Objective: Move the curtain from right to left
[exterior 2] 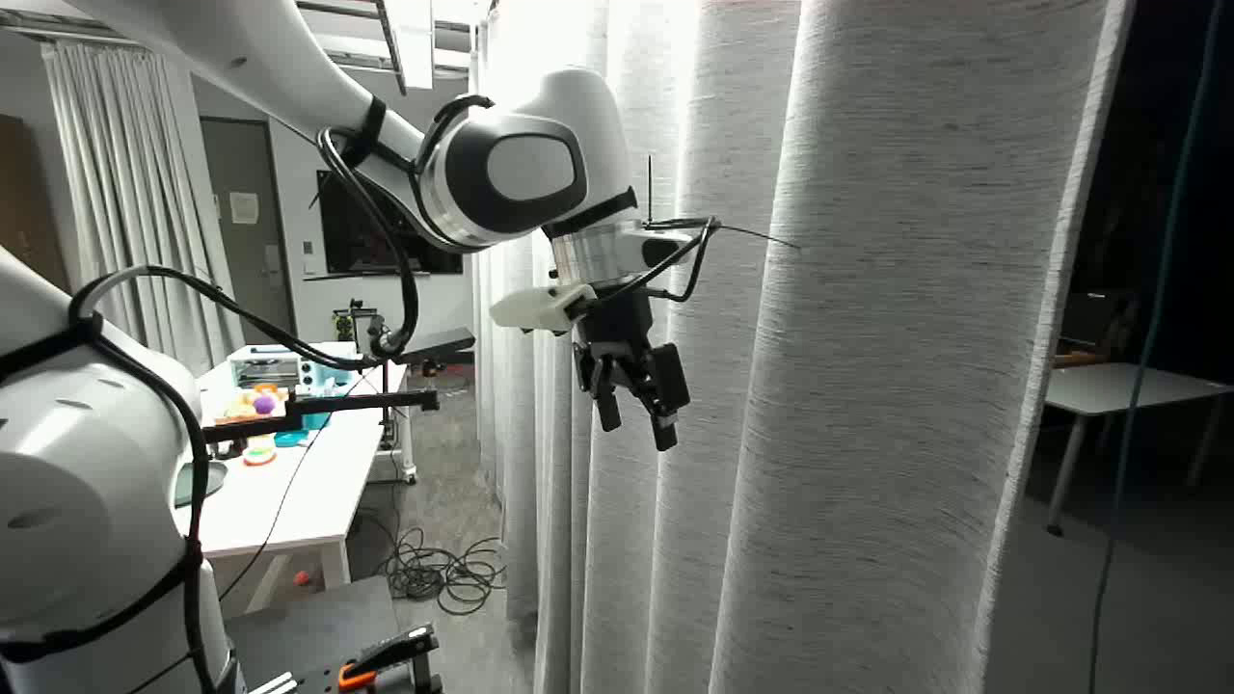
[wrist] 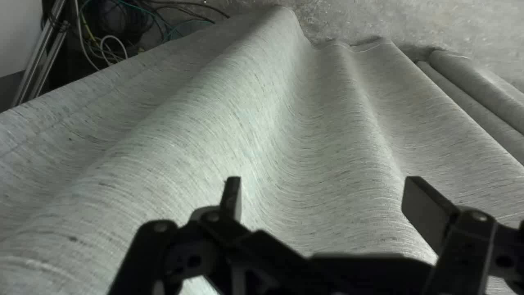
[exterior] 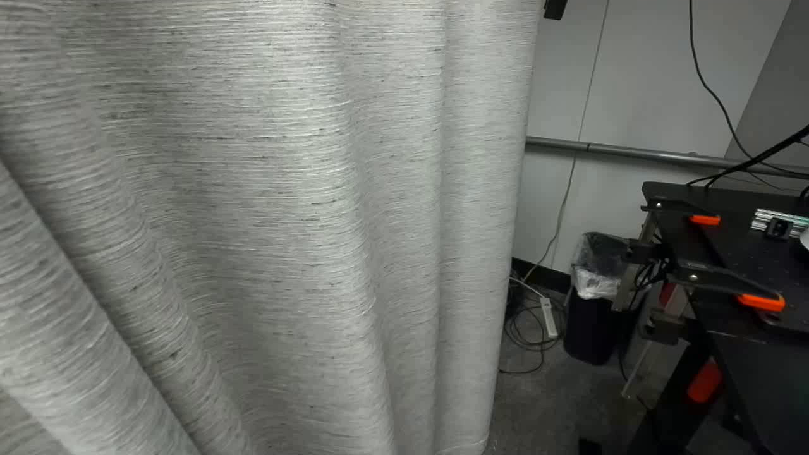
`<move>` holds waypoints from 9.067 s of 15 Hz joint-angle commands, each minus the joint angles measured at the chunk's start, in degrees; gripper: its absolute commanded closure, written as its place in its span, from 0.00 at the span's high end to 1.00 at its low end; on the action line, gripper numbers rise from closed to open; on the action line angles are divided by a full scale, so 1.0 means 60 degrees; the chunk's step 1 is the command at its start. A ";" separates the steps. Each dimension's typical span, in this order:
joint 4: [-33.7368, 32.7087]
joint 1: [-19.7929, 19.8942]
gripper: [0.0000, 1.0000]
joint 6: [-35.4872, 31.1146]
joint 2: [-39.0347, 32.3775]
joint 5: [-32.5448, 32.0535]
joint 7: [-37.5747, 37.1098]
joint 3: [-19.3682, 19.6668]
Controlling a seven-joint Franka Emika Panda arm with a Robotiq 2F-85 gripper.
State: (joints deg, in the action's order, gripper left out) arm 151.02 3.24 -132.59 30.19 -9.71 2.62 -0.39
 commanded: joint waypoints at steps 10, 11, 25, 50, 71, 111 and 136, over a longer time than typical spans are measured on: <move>-0.0017 -0.0046 1.00 0.0033 -0.0007 -0.0023 -0.0019 0.0039; -0.0017 -0.0046 1.00 0.0033 -0.0007 -0.0023 -0.0019 0.0039; 0.0419 0.0901 1.00 -0.1386 0.0180 -0.0429 -0.2201 -0.0234; 0.0737 0.7142 0.65 -0.5202 0.0450 -0.6794 -1.0265 -0.3689; -0.0383 0.7551 0.00 -0.5236 -0.1723 -0.7520 -1.0109 -0.6160; -0.4515 0.2962 0.00 -0.4469 -0.7880 -1.5105 -1.1653 -1.3041; -1.0021 -0.3190 0.00 -0.4379 -1.2163 -1.4442 -0.7881 -0.6973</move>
State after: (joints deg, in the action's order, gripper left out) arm 92.55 -13.04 -158.22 -34.10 -98.51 -49.71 -42.62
